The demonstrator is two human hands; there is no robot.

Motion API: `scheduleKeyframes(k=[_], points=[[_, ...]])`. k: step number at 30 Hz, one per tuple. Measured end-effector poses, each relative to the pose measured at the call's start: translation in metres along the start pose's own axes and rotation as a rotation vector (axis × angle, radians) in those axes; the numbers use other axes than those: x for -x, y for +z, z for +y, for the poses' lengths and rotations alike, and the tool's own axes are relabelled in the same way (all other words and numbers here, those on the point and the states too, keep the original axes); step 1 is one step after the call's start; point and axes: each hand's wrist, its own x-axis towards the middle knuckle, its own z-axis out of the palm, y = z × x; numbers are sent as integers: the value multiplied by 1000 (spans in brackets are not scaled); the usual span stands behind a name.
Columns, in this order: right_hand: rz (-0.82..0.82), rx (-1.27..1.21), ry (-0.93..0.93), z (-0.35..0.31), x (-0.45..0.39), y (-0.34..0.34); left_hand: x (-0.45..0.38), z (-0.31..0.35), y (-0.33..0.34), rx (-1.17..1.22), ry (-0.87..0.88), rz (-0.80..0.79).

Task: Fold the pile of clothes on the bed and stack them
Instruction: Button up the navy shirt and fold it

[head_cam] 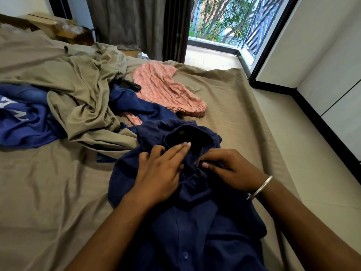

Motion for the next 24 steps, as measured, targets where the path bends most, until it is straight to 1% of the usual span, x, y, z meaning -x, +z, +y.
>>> scheduleKeyframes(k=[2, 4, 6, 7, 9, 12, 15, 20, 24], points=[[30, 28, -21, -2, -2, 0, 3, -1, 5, -70, 16, -18], [128, 83, -59, -5, -3, -1, 5, -2, 5, -76, 38, 48], [251, 128, -90, -9, -4, -4, 3, -5, -1, 11, 6, 138], [301, 141, -95, -10, -5, -6, 1, -6, -8, 101, -53, 174], [347, 145, -102, -12, -7, -10, -4, -8, -19, 278, -156, 238], [328, 120, -124, -16, -7, -10, -8, -10, -28, 383, -163, 278], [307, 78, -162, -20, -9, -8, -8, -12, -34, 475, -151, 254], [280, -15, -220, -24, -12, -10, -7, -10, -36, 481, -142, 257], [272, 0, -285, -31, -15, -11, -8, -7, -37, 481, -137, 227]])
